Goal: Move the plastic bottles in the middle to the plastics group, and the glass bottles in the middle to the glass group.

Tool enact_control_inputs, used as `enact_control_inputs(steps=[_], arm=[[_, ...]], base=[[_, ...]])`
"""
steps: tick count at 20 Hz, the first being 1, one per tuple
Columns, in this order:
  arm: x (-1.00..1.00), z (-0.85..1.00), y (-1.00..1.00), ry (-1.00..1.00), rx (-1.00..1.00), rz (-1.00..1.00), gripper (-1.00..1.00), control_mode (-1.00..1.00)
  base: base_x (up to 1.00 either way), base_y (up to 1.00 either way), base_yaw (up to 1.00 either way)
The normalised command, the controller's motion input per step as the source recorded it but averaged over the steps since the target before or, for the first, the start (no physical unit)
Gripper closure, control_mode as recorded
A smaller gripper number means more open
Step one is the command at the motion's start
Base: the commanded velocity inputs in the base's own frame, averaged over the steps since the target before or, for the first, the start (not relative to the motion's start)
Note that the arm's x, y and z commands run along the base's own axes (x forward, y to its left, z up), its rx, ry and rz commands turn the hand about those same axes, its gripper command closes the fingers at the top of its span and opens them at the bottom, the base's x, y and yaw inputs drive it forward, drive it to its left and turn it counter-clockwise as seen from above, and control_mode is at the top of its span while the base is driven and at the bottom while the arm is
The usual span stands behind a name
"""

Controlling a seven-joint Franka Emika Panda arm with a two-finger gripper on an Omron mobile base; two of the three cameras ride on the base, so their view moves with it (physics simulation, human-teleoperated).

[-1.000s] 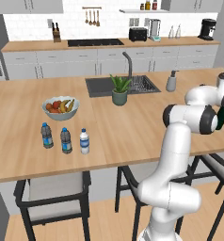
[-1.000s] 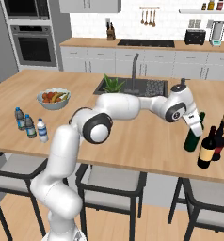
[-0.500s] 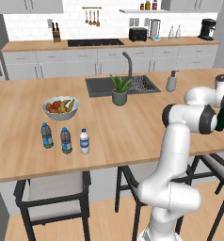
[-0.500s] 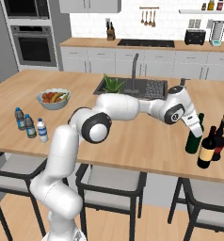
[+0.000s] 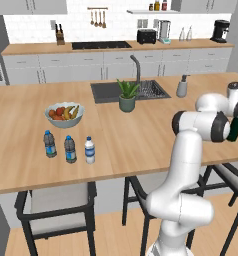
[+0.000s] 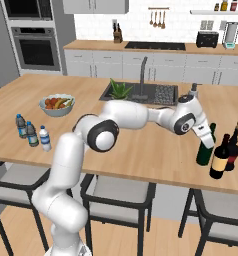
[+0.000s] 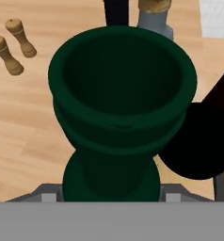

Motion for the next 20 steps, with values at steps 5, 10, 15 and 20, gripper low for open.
enact_control_inputs(steps=[5, 10, 15, 20], arm=[[0.0, -0.34, 0.0, 0.0, 0.0, 0.0, 1.0, -1.0], [0.0, -0.07, 0.0, 0.0, 0.0, 0.0, 1.0, -1.0], [0.0, 0.0, 0.0, 0.0, 0.0, 0.0, 1.0, -1.0], [0.0, 0.0, 0.0, 0.0, 0.0, 0.0, -1.0, -1.0]], base=[[0.0, 0.0, 0.0], [0.0, 0.0, 0.0], [0.0, 0.0, 0.0], [0.0, 0.0, 0.0]])
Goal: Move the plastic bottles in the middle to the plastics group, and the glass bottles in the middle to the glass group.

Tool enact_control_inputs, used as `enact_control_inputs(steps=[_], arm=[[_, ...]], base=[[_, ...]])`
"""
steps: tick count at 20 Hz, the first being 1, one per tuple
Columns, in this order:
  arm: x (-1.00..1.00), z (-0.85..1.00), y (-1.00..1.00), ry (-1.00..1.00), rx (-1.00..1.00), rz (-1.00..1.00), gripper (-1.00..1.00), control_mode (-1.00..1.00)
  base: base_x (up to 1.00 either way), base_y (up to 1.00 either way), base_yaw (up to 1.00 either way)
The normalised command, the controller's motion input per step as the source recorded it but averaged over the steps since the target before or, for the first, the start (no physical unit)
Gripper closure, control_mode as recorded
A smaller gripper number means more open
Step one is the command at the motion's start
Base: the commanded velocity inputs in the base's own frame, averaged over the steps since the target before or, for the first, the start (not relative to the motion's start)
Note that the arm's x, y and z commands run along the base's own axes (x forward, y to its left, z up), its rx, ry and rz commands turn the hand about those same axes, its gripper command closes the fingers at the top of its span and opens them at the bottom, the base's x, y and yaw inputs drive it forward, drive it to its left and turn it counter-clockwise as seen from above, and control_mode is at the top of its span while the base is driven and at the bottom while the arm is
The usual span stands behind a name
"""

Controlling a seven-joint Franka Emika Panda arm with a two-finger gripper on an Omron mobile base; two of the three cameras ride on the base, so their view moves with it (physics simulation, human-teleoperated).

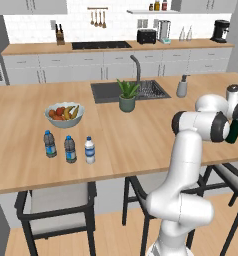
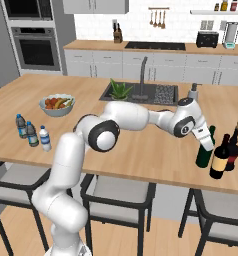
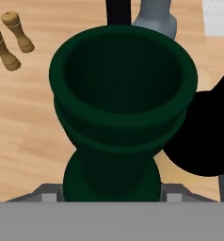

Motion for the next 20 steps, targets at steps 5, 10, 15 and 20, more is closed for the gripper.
enact_control_inputs(steps=[5, 10, 15, 20], arm=[[0.0, 0.0, 0.0, 0.0, 0.0, 0.0, -1.0, -1.0], [0.0, 0.06, 0.01, 0.0, -0.01, 0.0, -1.0, -1.0], [0.0, 0.12, 0.06, 0.01, -0.03, 0.0, -1.0, -1.0], [-0.13, 0.22, 0.36, 0.0, -0.05, 0.0, -1.0, -1.0]], base=[[0.0, 0.0, 0.0], [0.0, 0.0, 0.0], [0.0, 0.0, 0.0], [0.0, 0.0, 0.0]])
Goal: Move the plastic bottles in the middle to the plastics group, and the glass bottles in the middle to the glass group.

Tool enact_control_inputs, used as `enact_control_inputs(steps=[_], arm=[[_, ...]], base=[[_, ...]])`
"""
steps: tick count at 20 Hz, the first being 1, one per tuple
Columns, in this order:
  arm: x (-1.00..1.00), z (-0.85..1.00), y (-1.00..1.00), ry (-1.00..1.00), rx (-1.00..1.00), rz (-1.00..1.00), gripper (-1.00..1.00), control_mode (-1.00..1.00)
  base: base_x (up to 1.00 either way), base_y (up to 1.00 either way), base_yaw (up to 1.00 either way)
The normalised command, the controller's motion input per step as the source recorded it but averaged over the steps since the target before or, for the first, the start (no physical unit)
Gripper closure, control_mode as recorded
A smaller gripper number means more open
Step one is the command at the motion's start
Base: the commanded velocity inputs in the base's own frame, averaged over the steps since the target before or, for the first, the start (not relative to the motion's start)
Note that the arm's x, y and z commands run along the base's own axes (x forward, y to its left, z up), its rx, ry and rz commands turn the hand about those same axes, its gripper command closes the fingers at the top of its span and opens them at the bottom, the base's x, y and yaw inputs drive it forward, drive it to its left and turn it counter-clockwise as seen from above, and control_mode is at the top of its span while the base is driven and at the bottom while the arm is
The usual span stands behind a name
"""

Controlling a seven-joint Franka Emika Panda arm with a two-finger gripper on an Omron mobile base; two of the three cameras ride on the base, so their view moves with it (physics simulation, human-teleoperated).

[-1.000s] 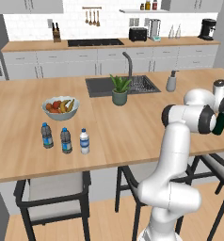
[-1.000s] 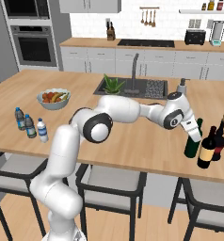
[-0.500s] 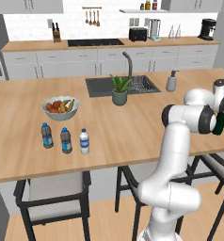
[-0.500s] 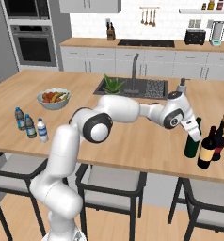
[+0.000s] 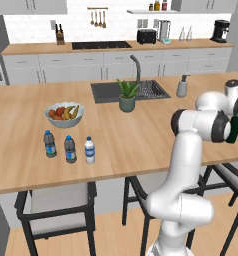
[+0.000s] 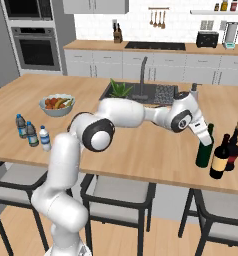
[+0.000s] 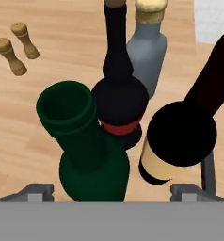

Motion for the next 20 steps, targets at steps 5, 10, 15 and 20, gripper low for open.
enact_control_inputs(steps=[5, 10, 15, 20], arm=[[-0.38, 0.12, 0.42, 0.0, -0.02, 0.0, -1.0, -1.0], [-0.63, 0.05, 0.36, 0.0, 0.0, 0.0, -1.0, -1.0], [-0.6, 0.07, 0.23, -0.03, 0.0, 0.04, -1.0, -1.0], [-0.38, 0.36, 0.29, -0.09, 0.03, 0.1, -1.0, -1.0]], base=[[0.0, 0.0, 0.0], [0.0, 0.0, 0.0], [0.0, 0.0, 0.0], [0.0, 0.0, 0.0]])
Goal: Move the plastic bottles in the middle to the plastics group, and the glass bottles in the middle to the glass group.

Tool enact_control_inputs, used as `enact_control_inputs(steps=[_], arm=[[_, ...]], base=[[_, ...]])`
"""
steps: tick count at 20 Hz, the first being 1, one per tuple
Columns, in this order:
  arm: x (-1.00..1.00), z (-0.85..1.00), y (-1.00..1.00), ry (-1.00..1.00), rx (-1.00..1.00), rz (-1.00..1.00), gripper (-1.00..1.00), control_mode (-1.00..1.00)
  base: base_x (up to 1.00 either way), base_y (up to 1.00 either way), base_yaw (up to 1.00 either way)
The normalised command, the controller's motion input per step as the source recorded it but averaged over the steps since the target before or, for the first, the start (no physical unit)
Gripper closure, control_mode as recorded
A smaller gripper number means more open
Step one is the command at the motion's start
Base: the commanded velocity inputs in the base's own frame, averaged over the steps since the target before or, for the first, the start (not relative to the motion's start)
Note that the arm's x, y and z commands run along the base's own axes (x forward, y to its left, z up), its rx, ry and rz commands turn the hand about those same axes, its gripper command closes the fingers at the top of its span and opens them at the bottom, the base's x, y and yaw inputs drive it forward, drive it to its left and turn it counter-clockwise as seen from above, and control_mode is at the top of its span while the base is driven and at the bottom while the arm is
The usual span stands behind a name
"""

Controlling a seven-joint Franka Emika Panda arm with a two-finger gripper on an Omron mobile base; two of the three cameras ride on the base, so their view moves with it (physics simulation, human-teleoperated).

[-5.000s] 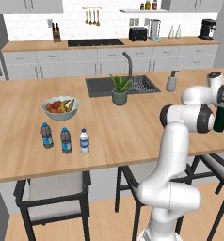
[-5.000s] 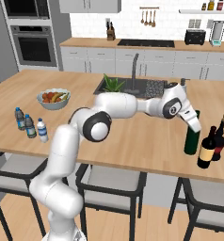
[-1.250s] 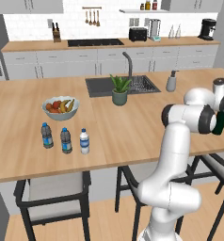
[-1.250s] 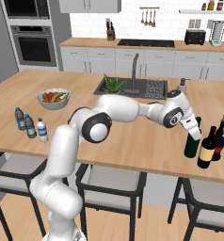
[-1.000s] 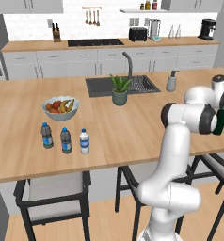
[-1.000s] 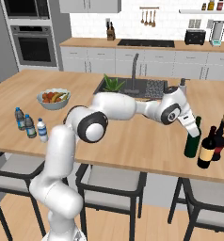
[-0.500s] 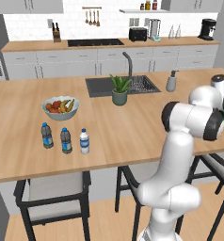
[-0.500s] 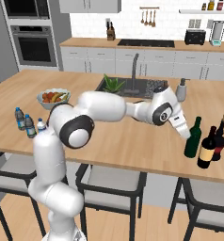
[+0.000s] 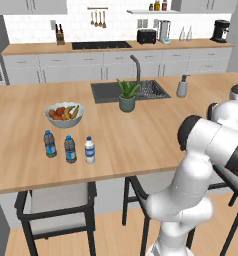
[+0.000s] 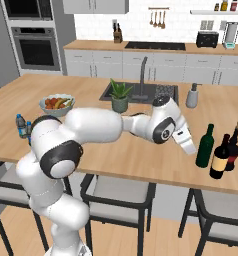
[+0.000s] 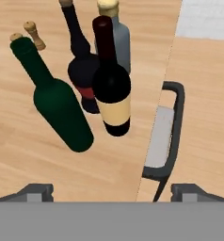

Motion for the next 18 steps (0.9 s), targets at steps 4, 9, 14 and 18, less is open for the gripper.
enact_control_inputs(steps=[4, 9, 14, 18], arm=[[-0.16, 0.49, 0.67, -0.06, 0.01, 0.17, -1.0, -1.0], [-0.42, 0.3, 1.0, -0.01, 0.0, 0.21, -1.0, -1.0], [-0.71, 0.19, 0.84, 0.01, -0.01, 0.13, -1.0, -1.0], [-0.61, 0.01, 0.32, 0.0, 0.0, 0.15, -1.0, -1.0]], base=[[0.0, 0.0, 0.0], [0.0, 0.0, 0.0], [0.0, 0.0, 0.0], [0.0, 0.0, 0.0]])
